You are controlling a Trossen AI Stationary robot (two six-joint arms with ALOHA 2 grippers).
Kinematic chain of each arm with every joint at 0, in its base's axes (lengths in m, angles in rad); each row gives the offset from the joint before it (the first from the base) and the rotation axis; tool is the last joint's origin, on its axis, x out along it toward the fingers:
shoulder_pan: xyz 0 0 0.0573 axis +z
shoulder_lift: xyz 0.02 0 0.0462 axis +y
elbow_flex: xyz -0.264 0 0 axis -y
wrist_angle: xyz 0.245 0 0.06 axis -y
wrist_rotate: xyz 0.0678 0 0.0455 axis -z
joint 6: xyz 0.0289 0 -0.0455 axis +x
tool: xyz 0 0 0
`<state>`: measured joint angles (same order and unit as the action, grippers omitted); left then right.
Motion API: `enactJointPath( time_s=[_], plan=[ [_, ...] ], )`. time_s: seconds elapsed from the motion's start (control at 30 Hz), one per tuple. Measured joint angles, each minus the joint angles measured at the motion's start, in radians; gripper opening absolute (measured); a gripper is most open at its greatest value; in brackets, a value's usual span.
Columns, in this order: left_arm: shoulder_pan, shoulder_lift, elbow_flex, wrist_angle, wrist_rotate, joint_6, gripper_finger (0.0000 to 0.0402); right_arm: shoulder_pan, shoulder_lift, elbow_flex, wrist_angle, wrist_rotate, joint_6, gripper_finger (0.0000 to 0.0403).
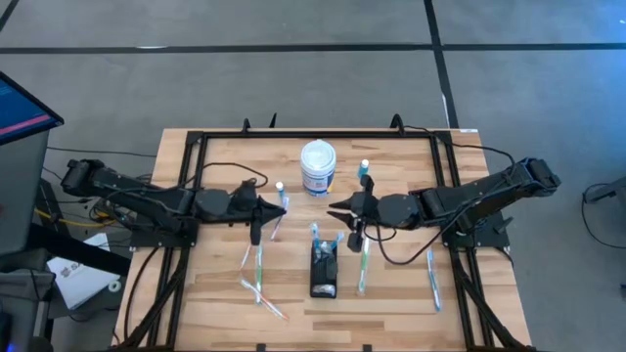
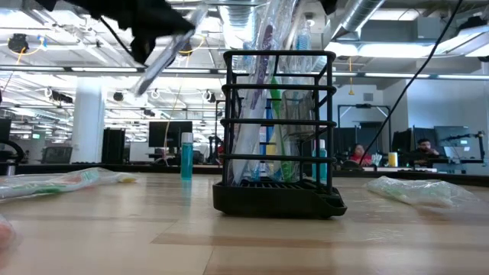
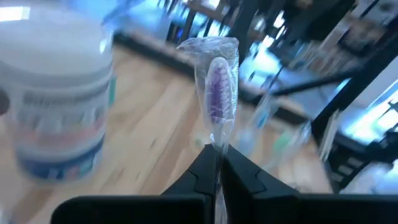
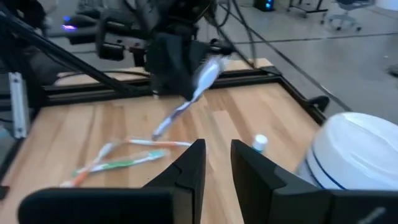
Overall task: Pick & Place toothbrushing station
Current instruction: Put the violet toothbrush into the black mesh organizer
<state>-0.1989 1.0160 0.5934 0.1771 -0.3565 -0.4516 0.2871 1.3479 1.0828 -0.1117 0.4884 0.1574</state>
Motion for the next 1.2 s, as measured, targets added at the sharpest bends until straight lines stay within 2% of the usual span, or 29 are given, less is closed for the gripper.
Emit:
enactJointPath(
  time_s=[0.4,0.57,0.7,0.97,1.2],
  plan=[
    [-0.042,0.019,0.001,0.325,0.005,0.165,0.0002,0.0,0.0,0.0,0.094,-0.044,-0.014,0.0067],
    [-0.045,0.076,0.001,0.44,0.005,0.192,0.0002,-0.001,0.049,-0.002,0.195,-0.124,-0.076,0.0067],
    [-0.045,0.122,0.002,0.509,0.009,0.218,0.0002,-0.005,0.096,0.0,0.26,-0.131,-0.09,0.0067],
    [-0.057,0.195,0.04,0.539,0.034,0.259,0.0002,-0.022,0.13,0.0,0.326,-0.131,-0.089,0.0067],
    [-0.077,0.261,0.11,0.545,0.038,0.334,0.0002,-0.031,0.147,0.0,0.373,-0.188,-0.089,0.0067]
  ],
)
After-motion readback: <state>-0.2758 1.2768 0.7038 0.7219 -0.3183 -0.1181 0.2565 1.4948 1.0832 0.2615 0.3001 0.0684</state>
